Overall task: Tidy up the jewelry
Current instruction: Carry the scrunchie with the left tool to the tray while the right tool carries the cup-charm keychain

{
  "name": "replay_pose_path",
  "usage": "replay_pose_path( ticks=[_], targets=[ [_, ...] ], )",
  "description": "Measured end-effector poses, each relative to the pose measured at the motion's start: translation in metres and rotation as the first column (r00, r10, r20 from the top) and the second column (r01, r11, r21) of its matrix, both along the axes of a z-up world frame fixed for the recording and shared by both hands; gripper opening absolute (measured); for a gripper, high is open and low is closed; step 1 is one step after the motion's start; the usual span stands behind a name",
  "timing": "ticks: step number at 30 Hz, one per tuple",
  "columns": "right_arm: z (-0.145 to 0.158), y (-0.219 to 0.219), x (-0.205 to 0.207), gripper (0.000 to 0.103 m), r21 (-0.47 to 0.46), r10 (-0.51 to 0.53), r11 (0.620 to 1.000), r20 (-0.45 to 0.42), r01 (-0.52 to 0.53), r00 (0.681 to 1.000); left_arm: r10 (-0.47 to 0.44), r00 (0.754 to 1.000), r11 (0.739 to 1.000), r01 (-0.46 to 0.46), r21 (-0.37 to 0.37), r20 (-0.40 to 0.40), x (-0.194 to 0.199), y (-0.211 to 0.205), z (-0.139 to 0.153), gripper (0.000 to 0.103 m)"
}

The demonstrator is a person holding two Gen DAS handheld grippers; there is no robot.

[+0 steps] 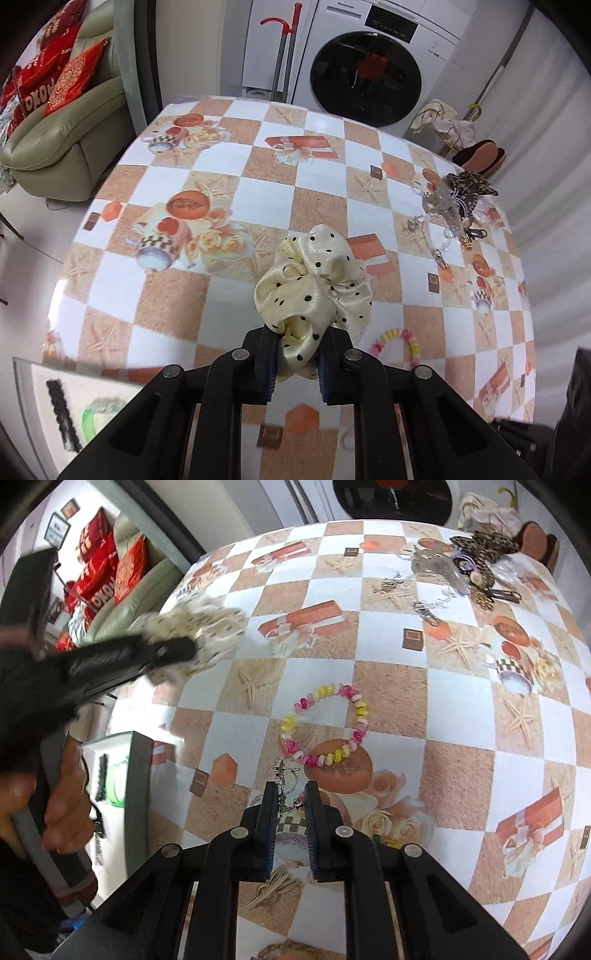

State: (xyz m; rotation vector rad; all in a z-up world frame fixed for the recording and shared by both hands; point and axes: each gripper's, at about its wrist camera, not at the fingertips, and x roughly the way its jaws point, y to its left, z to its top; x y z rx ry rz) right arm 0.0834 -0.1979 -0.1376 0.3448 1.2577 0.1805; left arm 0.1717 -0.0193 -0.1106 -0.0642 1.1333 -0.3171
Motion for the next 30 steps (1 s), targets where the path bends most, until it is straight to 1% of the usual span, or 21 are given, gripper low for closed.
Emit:
replay_pose_path(
  ticks=[2, 8, 14, 18, 24, 29, 30],
  targets=[
    [0.005, -0.004, -0.006, 0.015, 0.010, -0.007, 1.000, -0.001, 0.007, 1.000, 0.004, 1.000, 1.000, -0.004, -0.005, 0.000, -0.009, 0.008, 0.005, 0.022],
    [0.017, 0.004, -0.016, 0.015, 0.010, 0.003, 1.000, 0.003, -0.003, 1.000, 0.022, 1.000, 1.000, -0.022, -0.004, 0.008, -0.037, 0.033, 0.017, 0.022],
    [0.031, 0.017, -0.021, 0.015, 0.017, 0.031, 0.999, 0.012, -0.031, 0.999, 0.071, 0.997, 0.997, -0.071, -0.009, 0.011, -0.068, 0.068, 0.030, 0.022],
    [0.041, 0.033, -0.020, 0.015, 0.024, 0.059, 0.998, 0.027, -0.060, 0.998, 0.117, 0.993, 0.993, -0.117, -0.009, 0.007, -0.088, 0.095, 0.035, 0.022],
    [0.055, 0.072, -0.014, 0.015, 0.042, 0.131, 0.990, 0.054, -0.134, 0.990, 0.207, 0.978, 0.978, -0.207, 0.000, -0.003, -0.116, 0.144, 0.039, 0.022],
    [0.061, 0.114, -0.007, 0.015, 0.051, 0.207, 0.976, 0.071, -0.211, 0.976, 0.294, 0.956, 0.956, -0.294, 0.020, -0.009, -0.132, 0.187, 0.032, 0.022],
    [0.061, 0.123, -0.005, 0.015, 0.052, 0.223, 0.973, 0.074, -0.227, 0.972, 0.317, 0.948, 0.948, -0.317, 0.022, -0.014, -0.134, 0.197, 0.030, 0.022]
  ],
)
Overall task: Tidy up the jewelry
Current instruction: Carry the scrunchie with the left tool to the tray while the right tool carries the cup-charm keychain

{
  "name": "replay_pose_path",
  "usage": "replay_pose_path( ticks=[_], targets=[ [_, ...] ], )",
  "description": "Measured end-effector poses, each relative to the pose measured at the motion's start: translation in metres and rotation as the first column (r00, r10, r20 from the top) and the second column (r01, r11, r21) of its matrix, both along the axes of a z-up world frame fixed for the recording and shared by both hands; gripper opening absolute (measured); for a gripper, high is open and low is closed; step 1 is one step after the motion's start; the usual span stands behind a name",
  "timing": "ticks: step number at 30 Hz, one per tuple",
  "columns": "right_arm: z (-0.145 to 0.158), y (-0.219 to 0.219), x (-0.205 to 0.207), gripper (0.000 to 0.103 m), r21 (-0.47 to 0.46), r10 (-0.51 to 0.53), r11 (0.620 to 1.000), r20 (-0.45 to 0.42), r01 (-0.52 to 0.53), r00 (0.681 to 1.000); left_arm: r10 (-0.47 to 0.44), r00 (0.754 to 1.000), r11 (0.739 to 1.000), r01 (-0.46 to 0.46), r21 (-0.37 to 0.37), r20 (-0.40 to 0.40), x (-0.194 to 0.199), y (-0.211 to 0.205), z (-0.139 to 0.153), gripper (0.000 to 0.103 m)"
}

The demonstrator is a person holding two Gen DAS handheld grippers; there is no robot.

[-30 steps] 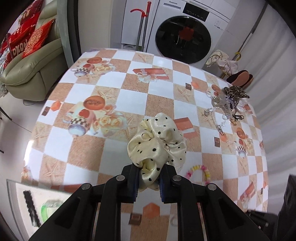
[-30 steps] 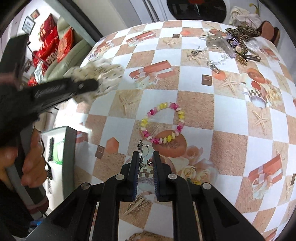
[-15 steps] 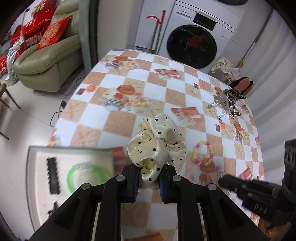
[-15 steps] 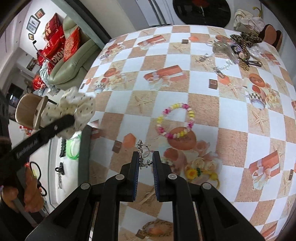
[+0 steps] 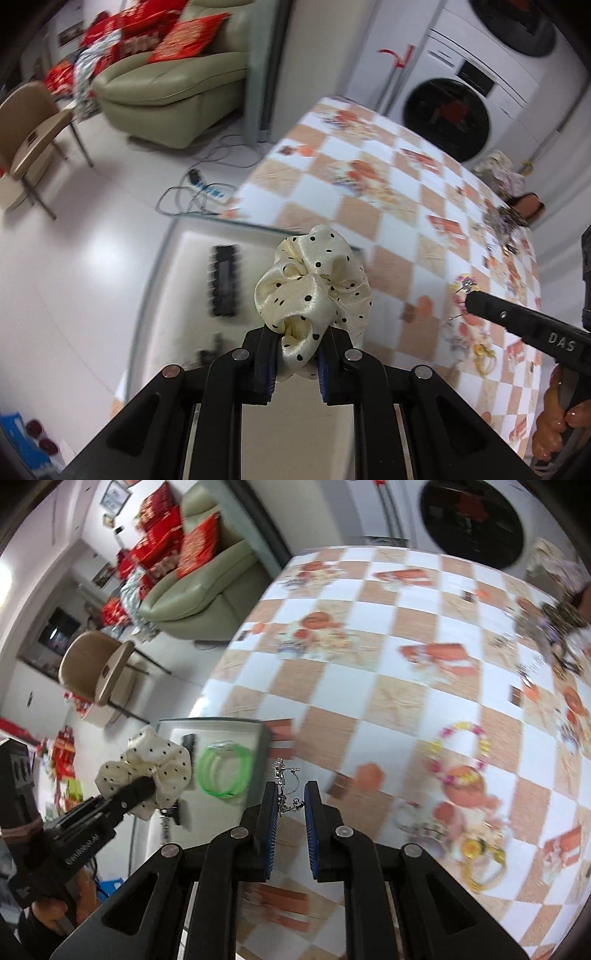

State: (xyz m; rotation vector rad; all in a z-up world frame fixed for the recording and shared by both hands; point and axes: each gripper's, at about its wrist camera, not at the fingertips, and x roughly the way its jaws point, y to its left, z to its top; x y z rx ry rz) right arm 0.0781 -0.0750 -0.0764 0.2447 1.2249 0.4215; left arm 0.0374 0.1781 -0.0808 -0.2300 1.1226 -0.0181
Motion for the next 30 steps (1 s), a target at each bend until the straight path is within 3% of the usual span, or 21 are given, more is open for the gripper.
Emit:
replay_pose_path(
  ticks=[13, 30],
  targets=[
    [-0.018, 0.098, 0.020, 0.015, 0.002, 0.166, 0.986, -0.014, -0.166, 0.986, 0.131, 0.990, 0.990, -0.128, 0.054, -0.046, 0.003, 0.066, -0.045, 0.022],
    [-0.081, 0.143, 0.042, 0.015, -0.061, 0.226, 0.970, -0.106, -0.233, 0.968, 0.123, 0.987, 0.982, -0.105, 0.155, -0.109, 0.017, 0.060, -0.078, 0.023]
  ],
)
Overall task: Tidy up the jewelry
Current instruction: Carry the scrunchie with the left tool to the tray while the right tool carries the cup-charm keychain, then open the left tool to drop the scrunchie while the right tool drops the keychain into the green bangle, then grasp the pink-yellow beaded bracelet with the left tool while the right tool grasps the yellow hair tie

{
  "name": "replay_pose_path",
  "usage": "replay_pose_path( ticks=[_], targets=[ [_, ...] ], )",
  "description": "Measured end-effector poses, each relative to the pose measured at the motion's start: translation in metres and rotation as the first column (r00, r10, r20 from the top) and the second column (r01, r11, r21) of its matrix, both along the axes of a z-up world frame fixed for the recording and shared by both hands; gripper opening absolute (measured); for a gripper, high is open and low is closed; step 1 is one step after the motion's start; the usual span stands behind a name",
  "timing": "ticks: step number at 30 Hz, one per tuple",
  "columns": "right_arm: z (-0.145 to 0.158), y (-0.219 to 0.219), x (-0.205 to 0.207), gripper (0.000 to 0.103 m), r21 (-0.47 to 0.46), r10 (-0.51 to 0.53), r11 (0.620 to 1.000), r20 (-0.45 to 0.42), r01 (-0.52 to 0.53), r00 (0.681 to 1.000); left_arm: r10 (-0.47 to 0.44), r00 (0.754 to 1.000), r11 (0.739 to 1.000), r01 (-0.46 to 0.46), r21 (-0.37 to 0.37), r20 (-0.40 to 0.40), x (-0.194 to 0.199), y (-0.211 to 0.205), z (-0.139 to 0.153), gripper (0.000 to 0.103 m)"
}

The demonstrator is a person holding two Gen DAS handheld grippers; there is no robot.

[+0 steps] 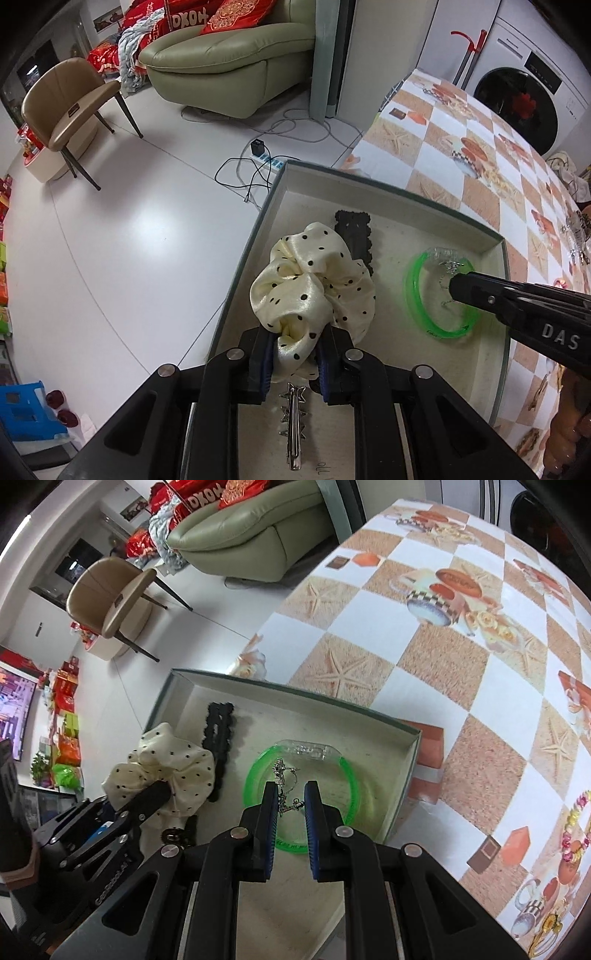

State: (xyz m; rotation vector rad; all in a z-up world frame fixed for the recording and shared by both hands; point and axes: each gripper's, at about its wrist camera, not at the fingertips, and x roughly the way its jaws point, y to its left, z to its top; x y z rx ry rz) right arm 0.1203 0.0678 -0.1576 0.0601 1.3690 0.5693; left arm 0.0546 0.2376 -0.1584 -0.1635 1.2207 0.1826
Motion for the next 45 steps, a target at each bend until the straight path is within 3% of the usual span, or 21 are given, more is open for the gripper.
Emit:
replay_pose_path(
  ticks=[2, 4, 6, 12, 15, 17, 18, 19, 27, 32, 36, 38, 45],
  targets=[
    [-0.005, 0.001, 0.001, 0.016, -0.012, 0.005, 1.000, -0.006, -0.005, 1.000, -0.003, 1.000, 1.000, 0.003, 0.012, -0.004, -0.001, -0.001, -0.001, 0.027],
    [-0.009, 0.002, 0.002, 0.016, -0.019, 0.010, 1.000, -0.011, -0.010, 1.000, 0.000, 1.000, 0.999, 0.000, 0.034, 0.003, -0.001, -0.003, 0.001, 0.061],
    [-0.013, 0.003, 0.003, 0.017, -0.031, 0.014, 0.999, -0.014, -0.015, 1.000, 0.004, 1.000, 0.999, -0.006, 0.052, 0.030, -0.002, -0.005, 0.005, 0.062],
    [-0.017, 0.004, 0.005, 0.017, -0.034, 0.014, 0.999, -0.019, -0.015, 1.000, -0.011, 1.000, 0.998, 0.010, 0.061, 0.015, -0.002, -0.008, 0.007, 0.062],
    [-0.015, 0.005, 0.006, 0.026, -0.023, 0.012, 1.000, -0.028, -0.012, 1.000, -0.005, 1.000, 0.998, 0.004, 0.056, 0.013, -0.003, -0.009, 0.009, 0.062],
    [-0.013, 0.003, 0.006, 0.033, -0.011, 0.004, 1.000, -0.027, -0.004, 1.000, -0.007, 1.000, 0.998, 0.006, 0.060, 0.016, -0.005, -0.010, 0.011, 0.082],
    [-0.011, 0.002, 0.006, 0.034, -0.005, 0.001, 1.000, -0.026, -0.001, 1.000, -0.003, 1.000, 0.998, 0.002, 0.066, 0.025, -0.007, -0.010, 0.014, 0.099],
    [-0.009, 0.002, 0.006, 0.034, 0.004, -0.005, 1.000, -0.026, 0.005, 1.000, -0.001, 0.999, 0.997, -0.002, 0.076, 0.037, -0.006, -0.012, 0.016, 0.103],
    [0.019, -0.017, 0.003, 0.047, 0.079, -0.058, 0.995, 0.000, 0.058, 0.998, -0.027, 0.999, 0.996, 0.025, 0.080, 0.028, -0.010, -0.020, 0.024, 0.103],
    [0.033, -0.040, -0.002, 0.064, 0.109, -0.105, 0.989, 0.008, 0.103, 0.994, -0.052, 0.998, 0.995, 0.049, 0.082, 0.034, -0.014, -0.029, 0.033, 0.103],
    [0.040, -0.065, -0.008, 0.070, 0.113, -0.151, 0.982, 0.005, 0.149, 0.989, -0.092, 0.995, 0.993, 0.089, 0.079, 0.036, -0.015, -0.045, 0.040, 0.103],
    [0.042, -0.074, -0.012, 0.081, 0.112, -0.178, 0.978, 0.005, 0.176, 0.984, -0.114, 0.993, 0.991, 0.111, 0.076, 0.033, -0.015, -0.055, 0.042, 0.103],
    [0.045, -0.139, -0.031, 0.081, 0.098, -0.297, 0.950, 0.001, 0.295, 0.955, -0.213, 0.977, 0.976, 0.212, 0.051, 0.023, -0.005, -0.103, 0.050, 0.103]
  ],
)
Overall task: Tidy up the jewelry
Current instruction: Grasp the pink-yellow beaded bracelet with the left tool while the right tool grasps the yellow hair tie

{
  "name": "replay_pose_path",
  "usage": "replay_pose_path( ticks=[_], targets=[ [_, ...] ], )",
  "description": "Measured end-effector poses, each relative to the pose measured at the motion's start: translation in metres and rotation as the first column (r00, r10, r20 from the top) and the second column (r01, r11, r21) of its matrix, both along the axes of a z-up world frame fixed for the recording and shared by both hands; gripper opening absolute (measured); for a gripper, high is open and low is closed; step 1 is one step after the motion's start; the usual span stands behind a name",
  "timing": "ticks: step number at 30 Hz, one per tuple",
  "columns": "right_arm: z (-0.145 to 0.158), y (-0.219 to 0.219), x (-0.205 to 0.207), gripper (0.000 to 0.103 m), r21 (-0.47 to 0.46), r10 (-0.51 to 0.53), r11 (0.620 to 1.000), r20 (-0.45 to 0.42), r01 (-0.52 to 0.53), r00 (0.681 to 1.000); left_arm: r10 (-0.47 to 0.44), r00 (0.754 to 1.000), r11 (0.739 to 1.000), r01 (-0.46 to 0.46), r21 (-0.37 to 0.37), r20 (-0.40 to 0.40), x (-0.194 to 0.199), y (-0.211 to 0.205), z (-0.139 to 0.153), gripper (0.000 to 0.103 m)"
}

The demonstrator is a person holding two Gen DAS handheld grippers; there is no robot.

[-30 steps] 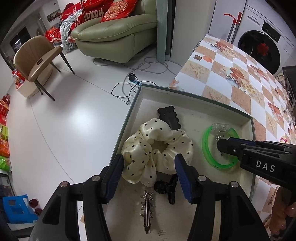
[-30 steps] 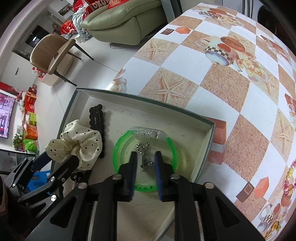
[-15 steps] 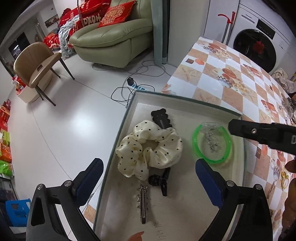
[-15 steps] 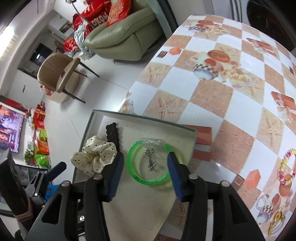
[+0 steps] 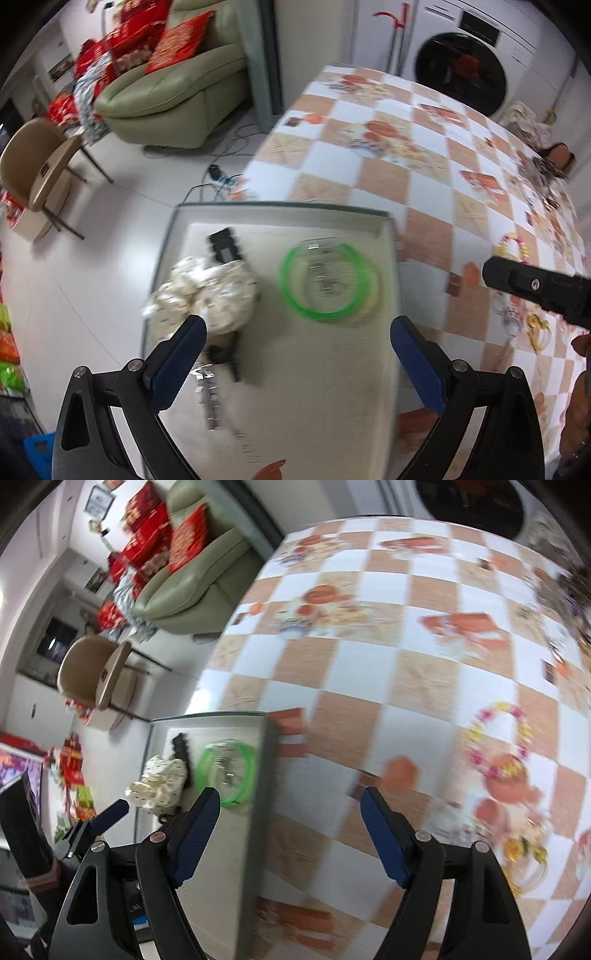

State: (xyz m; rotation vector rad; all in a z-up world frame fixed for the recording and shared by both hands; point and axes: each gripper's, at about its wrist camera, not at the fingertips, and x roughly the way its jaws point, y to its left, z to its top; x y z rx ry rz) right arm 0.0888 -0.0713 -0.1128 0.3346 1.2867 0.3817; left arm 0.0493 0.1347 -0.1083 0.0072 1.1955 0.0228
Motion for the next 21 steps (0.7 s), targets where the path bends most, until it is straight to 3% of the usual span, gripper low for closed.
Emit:
replay_pose_path(
  ticks=[5, 7, 21],
  targets=[
    [-0.005, -0.054, -0.018, 0.084, -0.013, -0.108, 0.994, -0.015, 0.108, 0.994, -0.081, 0.997, 0.997, 0.081, -0.007, 0.008, 0.004, -0.036, 0.009, 0.103],
    [-0.008, -0.074, -0.026, 0.102, -0.015, -0.150, 0.989, -0.021, 0.150, 0.988, -0.114, 0.993, 0.993, 0.114, -0.012, 0.007, 0.006, -0.052, 0.012, 0.103],
    [-0.030, -0.195, -0.084, 0.103, -0.119, -0.376, 0.924, -0.091, 0.365, 0.922, -0.243, 0.970, 0.969, 0.241, -0.056, -0.032, 0.027, -0.133, 0.006, 0.103]
  ],
)
